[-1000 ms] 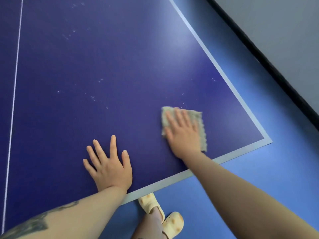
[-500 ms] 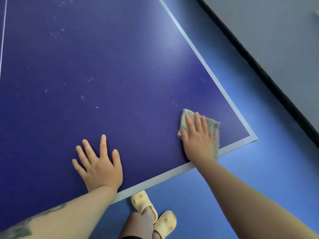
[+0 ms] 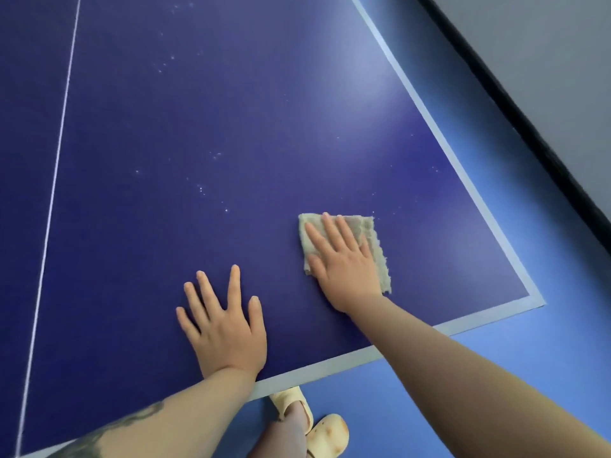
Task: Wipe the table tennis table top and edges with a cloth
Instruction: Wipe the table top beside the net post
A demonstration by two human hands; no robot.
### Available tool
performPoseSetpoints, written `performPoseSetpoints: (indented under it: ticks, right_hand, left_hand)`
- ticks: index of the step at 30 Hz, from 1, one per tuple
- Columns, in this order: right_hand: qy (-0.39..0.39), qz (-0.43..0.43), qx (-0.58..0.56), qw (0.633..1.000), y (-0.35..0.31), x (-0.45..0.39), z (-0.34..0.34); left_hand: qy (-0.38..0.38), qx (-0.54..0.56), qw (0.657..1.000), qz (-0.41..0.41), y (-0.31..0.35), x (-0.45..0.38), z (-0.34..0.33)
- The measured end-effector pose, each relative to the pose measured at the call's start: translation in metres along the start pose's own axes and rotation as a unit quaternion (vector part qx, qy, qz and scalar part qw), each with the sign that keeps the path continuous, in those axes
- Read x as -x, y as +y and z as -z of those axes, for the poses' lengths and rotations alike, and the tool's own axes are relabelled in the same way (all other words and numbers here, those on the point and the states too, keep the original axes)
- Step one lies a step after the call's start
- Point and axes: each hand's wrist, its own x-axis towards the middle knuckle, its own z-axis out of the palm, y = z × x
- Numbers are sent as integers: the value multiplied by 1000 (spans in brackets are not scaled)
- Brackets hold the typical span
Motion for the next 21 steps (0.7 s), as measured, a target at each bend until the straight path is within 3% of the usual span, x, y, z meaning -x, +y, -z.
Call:
performPoseSetpoints:
  ticks: [2, 4, 7, 9, 11, 13, 15, 16, 19, 21]
  right_hand:
    - [28, -118, -11, 993, 20, 15, -1]
    - [41, -156, -5, 987, 12, 41, -12]
    - [43, -59, 2, 997, -31, 55, -24]
    - [15, 39, 22, 999, -48, 34, -22]
    - [-11, 75, 2, 997, -46, 0, -9]
    - [-12, 25, -7, 1000, -24, -24, 3]
    - [30, -81, -19, 996, 8, -27, 11]
    - [54, -146, -38, 987, 25, -20, 13]
    - [72, -290, -81, 951, 38, 20, 7]
    - [73, -269, -49, 959, 16, 39, -2]
  left_hand:
    - [-5, -1, 1000, -2, 0, 2, 1]
    - [-10, 1, 1000, -2, -1, 2, 3]
    - [-22, 5, 1000, -4, -1, 2, 5]
    - [-27, 1, 1000, -14, 1, 1, 6]
    - [-23, -2, 999, -31, 0, 2, 6]
    - [-21, -6, 993, -113, -3, 3, 7]
    - [-32, -23, 971, -238, 2, -2, 6]
    - [-37, -23, 965, -257, 11, -10, 5]
    - [-59, 0, 978, -201, 53, -37, 0]
    - [-65, 7, 981, -183, 74, -48, -4]
